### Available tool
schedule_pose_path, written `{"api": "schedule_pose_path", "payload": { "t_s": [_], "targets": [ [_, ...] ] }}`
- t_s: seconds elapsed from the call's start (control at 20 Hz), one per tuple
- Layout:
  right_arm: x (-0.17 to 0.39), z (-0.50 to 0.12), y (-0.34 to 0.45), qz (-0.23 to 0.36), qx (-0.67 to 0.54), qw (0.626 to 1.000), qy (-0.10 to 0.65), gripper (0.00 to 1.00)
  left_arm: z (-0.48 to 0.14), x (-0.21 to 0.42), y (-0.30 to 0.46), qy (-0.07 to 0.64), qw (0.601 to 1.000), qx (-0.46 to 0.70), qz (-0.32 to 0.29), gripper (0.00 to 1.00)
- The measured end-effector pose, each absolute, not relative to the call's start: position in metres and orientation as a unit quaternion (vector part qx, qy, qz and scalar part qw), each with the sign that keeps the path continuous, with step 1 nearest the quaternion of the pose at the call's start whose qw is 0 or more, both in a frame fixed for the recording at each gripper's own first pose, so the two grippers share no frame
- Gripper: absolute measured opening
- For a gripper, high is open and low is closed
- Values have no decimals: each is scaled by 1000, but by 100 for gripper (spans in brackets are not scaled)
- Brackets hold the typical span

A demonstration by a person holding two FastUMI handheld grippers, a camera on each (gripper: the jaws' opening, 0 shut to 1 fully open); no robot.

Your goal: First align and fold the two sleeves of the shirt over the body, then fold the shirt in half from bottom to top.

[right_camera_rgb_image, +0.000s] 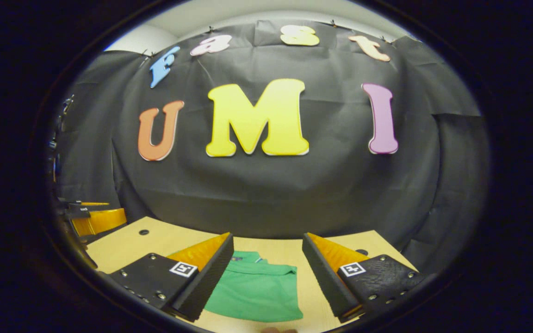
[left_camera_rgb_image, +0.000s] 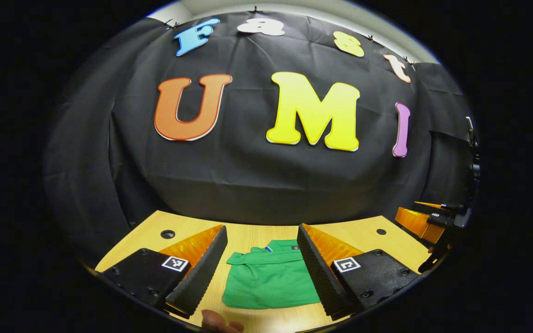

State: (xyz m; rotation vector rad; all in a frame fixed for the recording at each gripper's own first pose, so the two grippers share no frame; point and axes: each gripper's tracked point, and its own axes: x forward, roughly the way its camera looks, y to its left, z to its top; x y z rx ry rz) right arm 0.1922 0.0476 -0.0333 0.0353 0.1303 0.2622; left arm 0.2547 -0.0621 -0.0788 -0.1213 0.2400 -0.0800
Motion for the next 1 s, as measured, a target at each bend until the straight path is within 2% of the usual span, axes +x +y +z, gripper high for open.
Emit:
{"api": "schedule_pose_path", "payload": {
  "t_s": [0.3, 0.35, 0.45, 0.75, 0.85, 1.0],
  "targets": [
    [113, 8, 60, 148, 17, 988, 27, 96, -32, 178, -58, 74, 995, -58, -31, 98],
    [102, 12, 61, 150, 15, 988, 23, 96, -25, 165, -56, 66, 996, -57, -28, 100],
    [81, 16, 64, 152, 15, 988, 16, 96, -21, 143, -60, 59, 996, -54, -31, 98],
    [22, -10, 70, 161, 24, 986, 37, 96, -21, 93, -68, 49, 997, -47, -36, 98],
    [12, -19, 70, 162, 23, 986, 41, 96, -26, 84, -69, 50, 997, -46, -37, 100],
    [7, -23, 70, 164, 21, 985, 40, 96, -29, 82, -68, 54, 997, -48, -35, 98]
  ]
}}
